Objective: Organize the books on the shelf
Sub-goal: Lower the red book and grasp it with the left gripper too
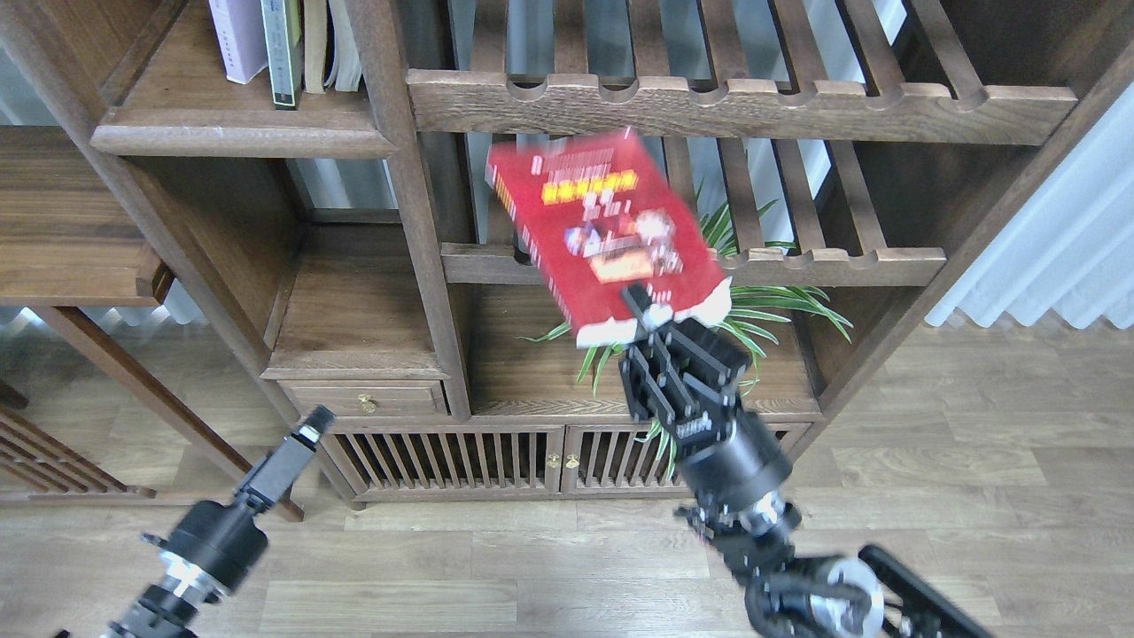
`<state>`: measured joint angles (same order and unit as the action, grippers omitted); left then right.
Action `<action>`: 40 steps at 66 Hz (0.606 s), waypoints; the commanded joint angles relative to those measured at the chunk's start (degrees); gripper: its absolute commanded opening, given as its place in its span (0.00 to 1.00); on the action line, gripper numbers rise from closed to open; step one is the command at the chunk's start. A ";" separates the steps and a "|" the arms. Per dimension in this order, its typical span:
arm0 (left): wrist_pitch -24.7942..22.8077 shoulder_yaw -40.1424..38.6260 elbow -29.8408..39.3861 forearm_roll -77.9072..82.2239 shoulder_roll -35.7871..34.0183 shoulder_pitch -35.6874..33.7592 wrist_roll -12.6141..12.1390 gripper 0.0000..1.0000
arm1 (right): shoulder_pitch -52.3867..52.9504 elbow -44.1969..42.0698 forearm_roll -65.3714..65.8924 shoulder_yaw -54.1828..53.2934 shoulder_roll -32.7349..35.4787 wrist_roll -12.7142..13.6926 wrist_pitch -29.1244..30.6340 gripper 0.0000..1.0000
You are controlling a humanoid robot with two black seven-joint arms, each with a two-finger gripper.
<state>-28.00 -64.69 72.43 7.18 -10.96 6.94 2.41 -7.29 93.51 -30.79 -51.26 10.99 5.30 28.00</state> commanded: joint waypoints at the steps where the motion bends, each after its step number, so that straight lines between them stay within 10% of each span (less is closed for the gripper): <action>1: 0.00 3.17 0.87 -3.75 3.84 4.22 -0.03 1.00 | -3.96 -0.09 0.12 1.68 1.32 3.04 0.00 0.06; 40: 0.00 8.09 4.91 -12.28 9.90 6.33 0.67 1.00 | -6.16 -10.02 0.03 5.90 2.99 7.09 0.00 0.07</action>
<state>-28.00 -57.44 76.77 -5.02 -1.76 13.62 3.05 -13.37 83.83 -30.79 -47.28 14.20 11.69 28.02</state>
